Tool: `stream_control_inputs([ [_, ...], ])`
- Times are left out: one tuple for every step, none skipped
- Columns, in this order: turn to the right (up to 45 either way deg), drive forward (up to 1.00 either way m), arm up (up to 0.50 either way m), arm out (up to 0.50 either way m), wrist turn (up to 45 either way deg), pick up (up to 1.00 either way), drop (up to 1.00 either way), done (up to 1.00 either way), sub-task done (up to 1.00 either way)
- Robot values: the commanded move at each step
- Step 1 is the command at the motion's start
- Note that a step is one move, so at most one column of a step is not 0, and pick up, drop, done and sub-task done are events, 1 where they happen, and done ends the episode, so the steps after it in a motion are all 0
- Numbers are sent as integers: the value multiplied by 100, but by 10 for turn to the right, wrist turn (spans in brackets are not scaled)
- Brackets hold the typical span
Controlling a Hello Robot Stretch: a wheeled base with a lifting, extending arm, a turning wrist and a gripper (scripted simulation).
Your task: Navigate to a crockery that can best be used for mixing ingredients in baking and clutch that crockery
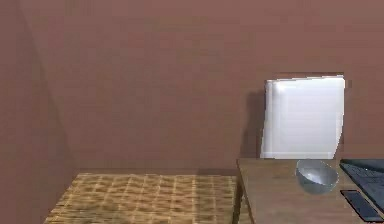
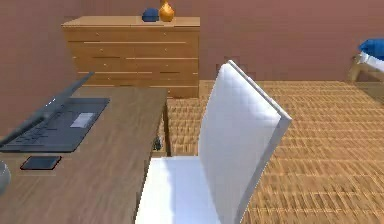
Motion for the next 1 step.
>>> stream_control_inputs([
  [0, 95, 0, 0, 0, 0, 0, 0, 0],
])
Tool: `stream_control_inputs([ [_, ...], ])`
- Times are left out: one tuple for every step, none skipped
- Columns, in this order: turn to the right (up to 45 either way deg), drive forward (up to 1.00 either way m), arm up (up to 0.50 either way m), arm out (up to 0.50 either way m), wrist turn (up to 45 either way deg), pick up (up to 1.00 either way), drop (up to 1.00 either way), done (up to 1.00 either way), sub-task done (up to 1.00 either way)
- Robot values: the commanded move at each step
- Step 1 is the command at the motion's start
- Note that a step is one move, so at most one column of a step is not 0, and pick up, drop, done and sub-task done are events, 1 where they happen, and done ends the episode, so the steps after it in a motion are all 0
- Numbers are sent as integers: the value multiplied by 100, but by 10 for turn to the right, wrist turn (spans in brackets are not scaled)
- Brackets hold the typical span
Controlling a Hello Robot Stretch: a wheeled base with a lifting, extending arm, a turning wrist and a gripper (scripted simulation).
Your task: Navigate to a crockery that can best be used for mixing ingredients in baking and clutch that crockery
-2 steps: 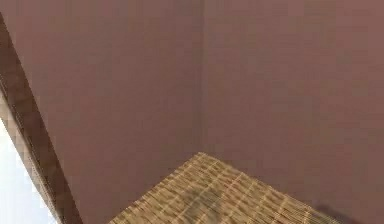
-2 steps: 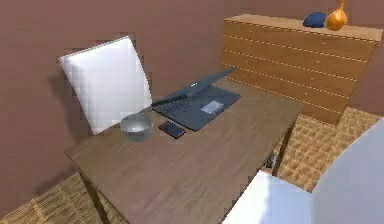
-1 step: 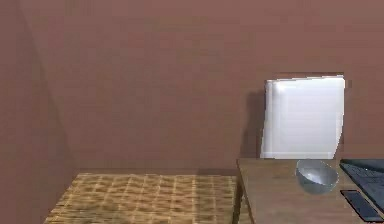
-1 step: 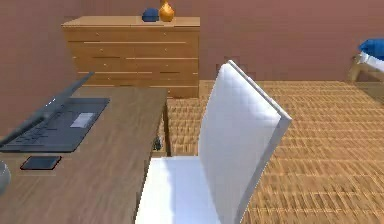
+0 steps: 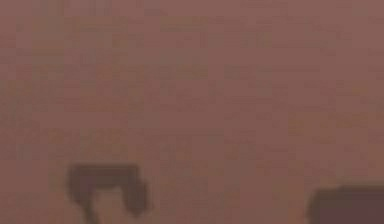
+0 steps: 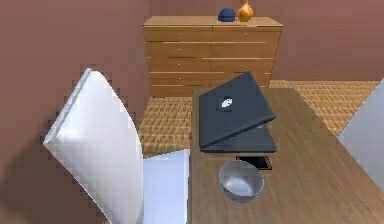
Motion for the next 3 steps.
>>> stream_control_inputs([
  [180, 0, 0, 0, 0, 0, 0, 0, 0],
  [0, 0, 50, 0, 0, 0, 0, 0, 0],
  [0, 0, 36, 0, 0, 0, 0, 0, 0],
])
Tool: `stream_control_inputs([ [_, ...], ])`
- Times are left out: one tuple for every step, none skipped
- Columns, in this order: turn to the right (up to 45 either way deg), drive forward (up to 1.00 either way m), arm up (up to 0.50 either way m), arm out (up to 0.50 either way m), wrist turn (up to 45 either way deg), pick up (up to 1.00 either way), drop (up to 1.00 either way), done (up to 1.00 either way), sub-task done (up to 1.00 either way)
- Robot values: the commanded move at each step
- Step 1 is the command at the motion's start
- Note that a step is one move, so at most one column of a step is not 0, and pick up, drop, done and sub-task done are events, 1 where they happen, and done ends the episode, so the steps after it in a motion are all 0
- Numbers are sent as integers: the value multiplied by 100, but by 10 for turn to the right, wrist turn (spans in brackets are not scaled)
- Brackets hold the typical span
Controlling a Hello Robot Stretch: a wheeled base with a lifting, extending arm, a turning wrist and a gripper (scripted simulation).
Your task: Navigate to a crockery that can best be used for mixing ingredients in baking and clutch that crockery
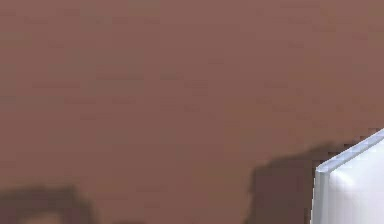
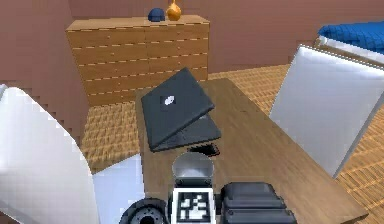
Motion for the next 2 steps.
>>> stream_control_inputs([
  [0, 0, 0, 16, 0, 0, 0, 0, 0],
  [0, 0, 0, 0, 450, 0, 0, 0, 0],
])
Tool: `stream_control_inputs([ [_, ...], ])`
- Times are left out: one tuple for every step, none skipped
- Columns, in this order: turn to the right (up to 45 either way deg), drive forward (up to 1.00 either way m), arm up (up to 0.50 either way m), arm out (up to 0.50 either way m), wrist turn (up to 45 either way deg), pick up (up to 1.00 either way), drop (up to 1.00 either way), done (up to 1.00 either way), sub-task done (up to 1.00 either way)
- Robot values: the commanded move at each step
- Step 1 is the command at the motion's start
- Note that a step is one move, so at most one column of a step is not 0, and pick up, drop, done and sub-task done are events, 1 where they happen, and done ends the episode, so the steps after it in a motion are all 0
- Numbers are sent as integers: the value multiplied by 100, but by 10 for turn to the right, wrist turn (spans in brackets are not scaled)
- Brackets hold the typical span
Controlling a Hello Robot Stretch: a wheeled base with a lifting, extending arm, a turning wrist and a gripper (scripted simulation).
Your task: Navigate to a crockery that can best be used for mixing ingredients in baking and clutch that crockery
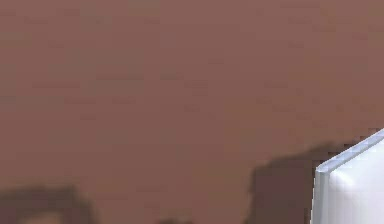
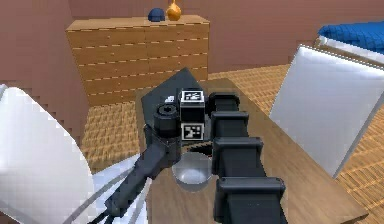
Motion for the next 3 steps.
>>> stream_control_inputs([
  [0, 0, 0, 0, 450, 0, 0, 0, 0],
  [0, 0, 0, 0, 450, 0, 0, 0, 0],
  [0, 0, 0, 0, 450, 0, 0, 0, 0],
])
